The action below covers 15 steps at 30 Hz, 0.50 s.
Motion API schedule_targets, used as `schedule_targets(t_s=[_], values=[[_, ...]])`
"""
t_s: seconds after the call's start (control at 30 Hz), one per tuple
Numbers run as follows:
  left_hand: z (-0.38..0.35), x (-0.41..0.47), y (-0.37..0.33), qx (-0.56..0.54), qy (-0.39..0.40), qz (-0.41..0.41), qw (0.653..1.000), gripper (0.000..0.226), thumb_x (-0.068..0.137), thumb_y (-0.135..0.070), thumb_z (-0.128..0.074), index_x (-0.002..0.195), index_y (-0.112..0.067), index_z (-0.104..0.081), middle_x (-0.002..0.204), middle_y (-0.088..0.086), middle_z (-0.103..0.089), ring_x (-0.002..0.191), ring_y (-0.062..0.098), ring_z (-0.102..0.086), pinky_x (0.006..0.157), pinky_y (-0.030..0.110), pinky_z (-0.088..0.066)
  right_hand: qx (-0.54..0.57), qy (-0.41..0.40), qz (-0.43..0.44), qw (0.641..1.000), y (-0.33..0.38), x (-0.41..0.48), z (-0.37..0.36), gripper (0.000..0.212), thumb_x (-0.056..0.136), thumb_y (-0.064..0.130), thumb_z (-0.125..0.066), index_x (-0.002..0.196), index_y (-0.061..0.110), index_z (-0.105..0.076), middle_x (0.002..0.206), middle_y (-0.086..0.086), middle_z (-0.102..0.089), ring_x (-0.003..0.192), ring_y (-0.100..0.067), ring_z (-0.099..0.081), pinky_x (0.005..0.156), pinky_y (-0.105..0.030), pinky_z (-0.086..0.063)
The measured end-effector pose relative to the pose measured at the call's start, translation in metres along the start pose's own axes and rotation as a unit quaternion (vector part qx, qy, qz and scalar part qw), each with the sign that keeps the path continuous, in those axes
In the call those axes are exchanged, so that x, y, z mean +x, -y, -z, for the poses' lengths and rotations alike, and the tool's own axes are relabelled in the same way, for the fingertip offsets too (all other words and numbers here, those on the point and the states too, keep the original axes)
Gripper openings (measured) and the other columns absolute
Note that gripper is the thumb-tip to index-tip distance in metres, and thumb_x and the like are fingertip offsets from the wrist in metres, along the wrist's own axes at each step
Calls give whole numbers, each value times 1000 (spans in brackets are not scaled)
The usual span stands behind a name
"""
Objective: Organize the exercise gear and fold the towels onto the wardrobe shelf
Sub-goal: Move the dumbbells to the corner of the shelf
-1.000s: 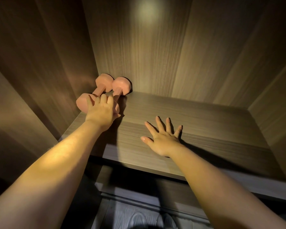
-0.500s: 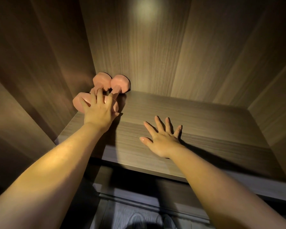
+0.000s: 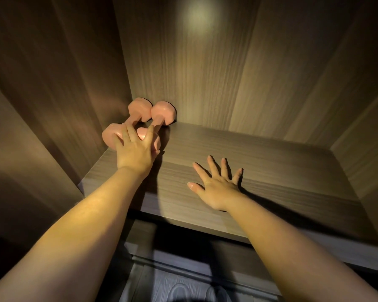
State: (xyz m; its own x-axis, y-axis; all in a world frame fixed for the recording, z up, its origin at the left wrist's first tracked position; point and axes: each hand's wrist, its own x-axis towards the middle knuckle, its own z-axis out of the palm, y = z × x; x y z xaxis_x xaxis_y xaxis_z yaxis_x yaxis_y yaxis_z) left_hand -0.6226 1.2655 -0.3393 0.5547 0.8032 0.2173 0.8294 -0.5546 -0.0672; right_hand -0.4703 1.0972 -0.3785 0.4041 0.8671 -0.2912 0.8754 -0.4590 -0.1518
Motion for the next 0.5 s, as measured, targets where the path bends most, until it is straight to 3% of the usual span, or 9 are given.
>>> schedule_targets(t_s=[0.13, 0.23, 0.4, 0.5], values=[[17, -26, -6, -85, -26, 26, 996, 76, 97, -49, -42, 155, -16, -4, 158, 29, 1, 145, 47, -6, 114, 59, -17, 11, 3, -4, 1000, 0, -19, 6, 64, 95, 67, -14, 148, 47, 14, 157, 2, 30, 138, -32, 37, 106, -68, 21], [34, -61, -17, -111, -8, -2, 994, 79, 98, -50, -41, 155, -15, 1, 159, 26, 2, 147, 42, -2, 116, 59, -13, -1, -40, -6, 999, -4, -49, 15, 64, 97, 63, -18, 149, 45, 13, 157, 2, 29, 138, -30, 36, 107, -67, 20], [78, -136, -39, -106, 53, -10, 993, 76, 98, -55, -34, 156, -21, 3, 161, 21, 7, 149, 36, 4, 116, 61, -7, -28, -92, -7, 995, -15, -130, 32, 62, 97, 64, -19, 149, 46, 10, 160, 2, 20, 144, -31, 26, 109, -66, 15], [102, -195, -51, -85, 38, -24, 995, 74, 97, -58, -31, 156, -22, -2, 162, 20, 3, 149, 35, 0, 116, 60, -11, -14, -119, -12, 993, -18, -193, 27, 63, 96, 63, -22, 150, 46, 5, 162, 3, 16, 146, -31, 21, 110, -65, 12]])
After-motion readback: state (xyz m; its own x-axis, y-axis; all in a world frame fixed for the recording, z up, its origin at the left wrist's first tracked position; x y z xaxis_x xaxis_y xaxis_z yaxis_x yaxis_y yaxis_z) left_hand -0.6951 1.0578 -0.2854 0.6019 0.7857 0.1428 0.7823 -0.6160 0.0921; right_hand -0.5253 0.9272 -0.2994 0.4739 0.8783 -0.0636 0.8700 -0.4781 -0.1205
